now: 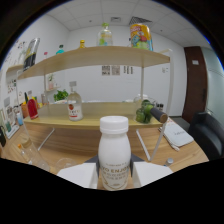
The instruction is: Make me a cup of Mount Fuji.
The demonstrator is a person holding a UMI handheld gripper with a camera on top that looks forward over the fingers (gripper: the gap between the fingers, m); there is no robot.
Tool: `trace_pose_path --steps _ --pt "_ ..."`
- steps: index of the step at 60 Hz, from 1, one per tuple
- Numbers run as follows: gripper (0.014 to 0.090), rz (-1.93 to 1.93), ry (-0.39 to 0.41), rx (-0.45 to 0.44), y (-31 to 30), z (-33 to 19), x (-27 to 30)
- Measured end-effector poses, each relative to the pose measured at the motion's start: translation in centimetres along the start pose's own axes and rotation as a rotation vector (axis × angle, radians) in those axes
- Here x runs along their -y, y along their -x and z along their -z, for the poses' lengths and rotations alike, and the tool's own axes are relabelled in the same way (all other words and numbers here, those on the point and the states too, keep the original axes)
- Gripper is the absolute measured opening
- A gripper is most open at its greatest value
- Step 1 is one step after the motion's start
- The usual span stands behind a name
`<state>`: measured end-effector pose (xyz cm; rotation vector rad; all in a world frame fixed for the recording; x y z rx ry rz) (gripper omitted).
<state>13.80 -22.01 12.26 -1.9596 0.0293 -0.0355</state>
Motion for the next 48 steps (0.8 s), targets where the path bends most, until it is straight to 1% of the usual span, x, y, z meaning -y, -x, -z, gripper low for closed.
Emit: trace_pose_path --steps 15,23,31,38,42,48 --pt "0.0474 0.589 -0.044 -0.018 0.6 -1.1 0.1" --pt "0.0474 0.907 -0.066 -0.044 1.0 -1.4 0.8" --pt "0.0473 1.232 -0.094 -0.101 1.2 -1.4 1.8" --pt "0.0473 1.466 -0.083 -0.178 1.1 -1.5 2.5" --pt "0.0476 1.571 -0.056 -0.218 1.0 -1.4 2.5" --pt "0.0474 1.746 -0.050 -0.228 1.9 -1.5 2.0"
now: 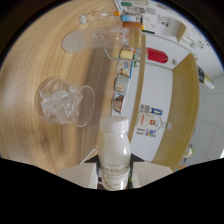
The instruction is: Make me a cup of Mount Fuji.
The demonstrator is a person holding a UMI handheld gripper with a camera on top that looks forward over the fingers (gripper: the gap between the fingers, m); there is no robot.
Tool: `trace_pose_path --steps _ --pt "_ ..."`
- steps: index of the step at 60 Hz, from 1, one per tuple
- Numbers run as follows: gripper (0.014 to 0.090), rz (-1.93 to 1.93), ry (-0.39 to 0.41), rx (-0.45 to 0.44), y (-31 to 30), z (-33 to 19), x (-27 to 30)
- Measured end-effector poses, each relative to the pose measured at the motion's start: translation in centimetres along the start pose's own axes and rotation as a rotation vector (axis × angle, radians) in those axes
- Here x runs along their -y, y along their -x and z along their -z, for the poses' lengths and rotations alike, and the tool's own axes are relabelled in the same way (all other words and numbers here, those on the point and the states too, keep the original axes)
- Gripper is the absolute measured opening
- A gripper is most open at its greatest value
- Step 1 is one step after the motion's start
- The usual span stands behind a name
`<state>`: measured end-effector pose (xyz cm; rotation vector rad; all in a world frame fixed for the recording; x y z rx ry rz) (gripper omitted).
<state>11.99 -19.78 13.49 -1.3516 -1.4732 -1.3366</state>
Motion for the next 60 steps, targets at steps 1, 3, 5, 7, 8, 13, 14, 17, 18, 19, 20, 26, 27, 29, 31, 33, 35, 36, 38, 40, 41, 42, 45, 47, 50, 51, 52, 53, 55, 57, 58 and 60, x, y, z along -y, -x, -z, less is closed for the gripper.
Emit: trace_pose_path --steps 1,3,5,7,8,13,14,17,18,19,20,26,27,29,31,33,35,36,38,40,41,42,45,47,50,51,52,53,55,57,58,60 --pt "0.0474 0.026 0.000 0.003 0.2 0.2 0.1" --pt "0.0475 0.077 -0.006 0.006 0.4 0.3 0.3" --pt "0.0477 0.121 -0.011 -0.005 0.3 0.3 0.5" --pt "0.0478 0.158 -0.007 -0.005 0.4 0.3 0.5" --pt "0.0478 0.167 -0.005 0.000 0.5 0.3 0.5" --pt "0.0475 0.184 -0.001 0.016 0.9 0.5 0.6" --pt "0.0476 0.185 -0.002 0.017 0.9 0.6 0.6" --pt "0.0476 0.185 -0.010 0.015 0.8 0.7 0.8" --pt "0.0475 0.183 -0.011 0.016 0.9 0.7 0.8" --pt "0.0475 0.179 -0.013 0.018 0.9 0.7 0.8" --pt "0.0476 0.172 -0.015 0.019 0.9 0.7 0.8" --pt "0.0479 0.041 -0.035 0.025 0.0 1.2 1.1" --pt "0.0481 0.000 -0.042 0.030 -0.2 1.4 1.2" --pt "0.0476 -0.097 -0.062 0.041 -0.6 1.8 1.5" --pt "0.0478 -0.200 -0.079 0.045 -1.2 2.1 1.6" --pt "0.0478 -0.309 -0.115 0.049 -1.9 2.7 1.9" --pt "0.0479 -0.428 -0.147 0.045 -3.0 3.2 2.0" --pt "0.0476 -0.486 -0.155 0.035 -3.6 3.4 1.9" --pt "0.0478 -0.606 -0.169 0.030 -4.7 3.8 1.8" --pt "0.0479 -0.730 -0.197 0.030 -5.6 4.3 1.7" --pt "0.0479 -0.792 -0.207 0.025 -6.1 4.5 1.6" --pt "0.0479 -0.852 -0.216 0.021 -6.6 4.6 1.4" --pt "0.0478 -1.021 -0.241 0.028 -7.4 5.0 0.9" --pt "0.0477 -1.113 -0.249 0.038 -7.3 4.9 0.5" --pt "0.0478 -1.250 -0.230 0.062 -6.6 4.4 -0.3" --pt "0.0478 -1.295 -0.223 0.074 -6.2 4.1 -0.5" --pt "0.0478 -1.340 -0.218 0.093 -5.7 3.9 -0.6" --pt "0.0478 -1.381 -0.212 0.109 -5.1 3.7 -0.7" --pt "0.0478 -1.460 -0.190 0.127 -4.1 3.2 -1.1" --pt "0.0477 -1.516 -0.175 0.155 -2.8 2.7 -1.2" --pt "0.0477 -1.541 -0.168 0.167 -2.2 2.5 -1.2" --pt "0.0476 -1.581 -0.150 0.180 -1.1 2.0 -1.4"
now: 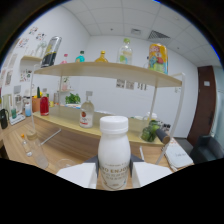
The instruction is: Make me a cup of Mount Fuji.
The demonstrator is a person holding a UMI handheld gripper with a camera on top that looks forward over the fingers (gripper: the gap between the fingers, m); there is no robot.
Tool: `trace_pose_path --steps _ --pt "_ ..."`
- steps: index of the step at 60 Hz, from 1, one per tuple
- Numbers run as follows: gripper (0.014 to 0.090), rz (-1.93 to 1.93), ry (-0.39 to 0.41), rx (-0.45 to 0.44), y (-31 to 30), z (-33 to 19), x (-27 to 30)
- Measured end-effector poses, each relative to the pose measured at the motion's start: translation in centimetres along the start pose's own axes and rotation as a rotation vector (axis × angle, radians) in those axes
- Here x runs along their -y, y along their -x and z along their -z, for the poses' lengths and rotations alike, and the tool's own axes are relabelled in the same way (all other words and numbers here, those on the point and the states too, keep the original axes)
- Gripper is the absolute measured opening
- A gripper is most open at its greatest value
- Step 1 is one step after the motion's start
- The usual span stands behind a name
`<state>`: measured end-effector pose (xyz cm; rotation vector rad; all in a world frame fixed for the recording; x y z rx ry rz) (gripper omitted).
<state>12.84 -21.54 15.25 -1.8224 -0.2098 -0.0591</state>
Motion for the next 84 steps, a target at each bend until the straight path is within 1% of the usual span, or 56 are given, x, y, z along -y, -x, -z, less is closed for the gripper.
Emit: trace_pose_path --steps 12,19,25,27,41,44,46,50,52,55,57,64,67,72,84 --pt "0.0478 -0.140 0.080 0.016 0.0 -2.8 -5.4" --pt "0.0479 -0.135 0.098 0.028 0.1 -3.4 -7.0" --pt "0.0488 -0.157 0.135 0.023 0.0 -3.6 -8.5" --pt "0.0486 -0.163 0.121 0.018 -0.2 -3.5 -8.3" --pt "0.0509 -0.178 0.138 0.000 -0.2 -2.3 -9.0" --pt "0.0513 -0.173 0.152 -0.009 -0.3 -2.1 -9.3" --pt "0.0540 -0.168 0.165 -0.013 -0.3 -1.9 -9.4" --pt "0.0648 -0.174 0.198 -0.021 -0.3 -1.5 -9.5" --pt "0.0719 -0.179 0.212 -0.034 -0.5 -1.1 -9.4" --pt "0.0816 -0.183 0.216 -0.058 -0.8 -0.3 -8.7" --pt "0.0857 -0.187 0.216 -0.071 -0.9 0.3 -8.1" --pt "0.0864 -0.190 0.228 -0.104 -0.6 3.2 -5.9" --pt "0.0855 -0.184 0.231 -0.110 -0.1 4.5 -4.9" --pt "0.0852 -0.157 0.252 -0.135 0.9 6.7 -3.8" --pt "0.0857 -0.189 0.318 -0.128 5.7 10.7 -2.8"
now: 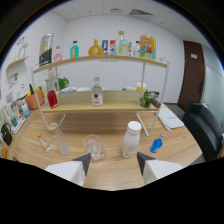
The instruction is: Make me a cup of Mount Fuji.
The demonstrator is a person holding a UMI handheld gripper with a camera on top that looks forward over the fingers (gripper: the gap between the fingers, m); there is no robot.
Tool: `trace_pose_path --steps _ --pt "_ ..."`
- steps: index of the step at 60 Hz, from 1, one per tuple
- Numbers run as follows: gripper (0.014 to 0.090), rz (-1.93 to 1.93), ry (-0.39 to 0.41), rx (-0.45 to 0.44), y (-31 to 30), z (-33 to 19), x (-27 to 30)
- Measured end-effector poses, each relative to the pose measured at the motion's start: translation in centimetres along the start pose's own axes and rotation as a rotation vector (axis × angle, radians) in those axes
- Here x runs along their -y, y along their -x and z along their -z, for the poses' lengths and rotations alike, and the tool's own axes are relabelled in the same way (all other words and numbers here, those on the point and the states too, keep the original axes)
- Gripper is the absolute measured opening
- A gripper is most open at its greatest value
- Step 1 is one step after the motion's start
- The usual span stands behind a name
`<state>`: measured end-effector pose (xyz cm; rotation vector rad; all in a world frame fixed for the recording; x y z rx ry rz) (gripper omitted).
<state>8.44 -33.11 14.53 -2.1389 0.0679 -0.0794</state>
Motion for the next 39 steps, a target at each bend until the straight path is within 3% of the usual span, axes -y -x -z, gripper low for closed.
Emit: trace_pose_path --steps 21,39 --pt "0.0860 0.015 0.019 0.031 6.6 2.9 -0.8" --pt "0.0860 0.022 0.017 0.005 6.9 3.6 -0.9"
